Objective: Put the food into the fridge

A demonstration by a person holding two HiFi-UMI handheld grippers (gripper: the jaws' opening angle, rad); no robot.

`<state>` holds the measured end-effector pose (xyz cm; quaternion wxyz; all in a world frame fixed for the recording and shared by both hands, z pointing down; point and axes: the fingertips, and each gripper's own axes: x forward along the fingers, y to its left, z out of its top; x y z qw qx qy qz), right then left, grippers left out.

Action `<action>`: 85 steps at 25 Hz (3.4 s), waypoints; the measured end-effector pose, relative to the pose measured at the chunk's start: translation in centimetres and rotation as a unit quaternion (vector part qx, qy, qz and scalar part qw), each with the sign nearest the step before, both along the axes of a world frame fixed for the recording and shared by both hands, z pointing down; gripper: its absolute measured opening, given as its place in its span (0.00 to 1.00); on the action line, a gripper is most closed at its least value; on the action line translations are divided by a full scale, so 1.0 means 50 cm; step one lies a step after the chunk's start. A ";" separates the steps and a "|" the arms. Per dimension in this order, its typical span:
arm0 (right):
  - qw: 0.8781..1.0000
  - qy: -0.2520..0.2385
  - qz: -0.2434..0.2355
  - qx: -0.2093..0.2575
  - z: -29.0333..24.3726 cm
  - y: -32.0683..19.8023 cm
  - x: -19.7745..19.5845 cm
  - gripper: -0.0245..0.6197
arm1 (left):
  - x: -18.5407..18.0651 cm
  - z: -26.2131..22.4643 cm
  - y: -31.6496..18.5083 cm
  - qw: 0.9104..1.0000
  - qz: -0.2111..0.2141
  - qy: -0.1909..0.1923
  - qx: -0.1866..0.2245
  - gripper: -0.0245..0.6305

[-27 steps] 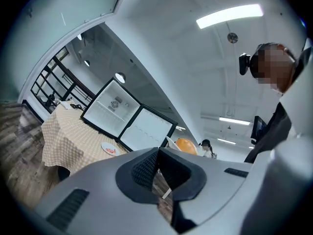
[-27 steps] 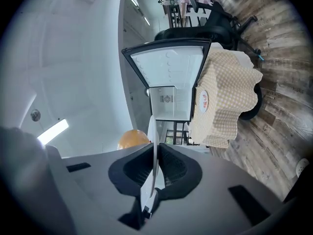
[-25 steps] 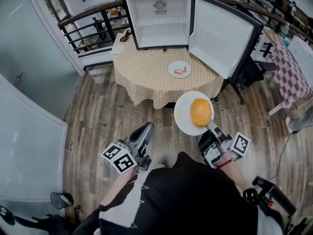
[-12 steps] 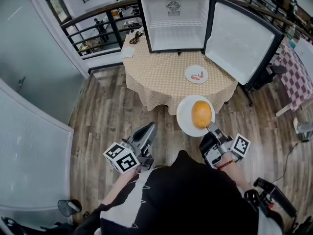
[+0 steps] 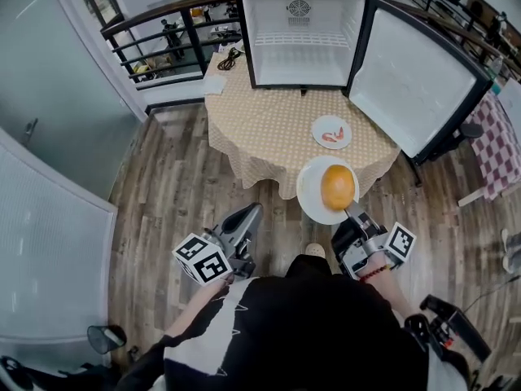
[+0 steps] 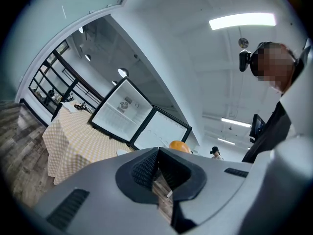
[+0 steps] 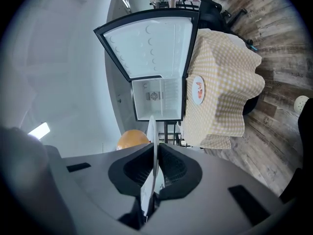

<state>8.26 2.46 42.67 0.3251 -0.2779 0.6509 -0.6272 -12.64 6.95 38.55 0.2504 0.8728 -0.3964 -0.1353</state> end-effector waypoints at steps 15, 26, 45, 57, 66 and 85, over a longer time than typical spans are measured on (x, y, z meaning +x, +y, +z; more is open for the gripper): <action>0.995 0.002 -0.095 -0.007 -0.002 -0.303 0.036 0.09 | 0.094 -0.017 -0.288 0.997 -0.078 0.022 0.002 0.06; 0.994 -0.007 -0.101 -0.039 0.050 -0.434 0.074 0.09 | 0.163 0.018 -0.383 0.996 -0.086 0.004 -0.010 0.06; 0.996 0.003 -0.003 -0.087 0.116 -0.597 0.020 0.09 | 0.072 0.084 -0.616 0.999 0.004 0.001 -0.046 0.06; 0.991 -0.007 0.073 -0.110 0.159 -0.752 -0.084 0.09 | -0.039 0.117 -0.816 0.995 0.076 -0.023 -0.057 0.06; 0.987 0.033 0.119 -0.105 0.158 -0.833 -0.105 0.09 | -0.059 0.131 -0.887 0.988 0.133 -0.016 -0.075 0.06; 0.969 0.085 0.196 -0.125 0.177 -0.974 -0.101 0.09 | -0.093 0.158 -0.963 0.977 0.207 -0.009 -0.057 0.06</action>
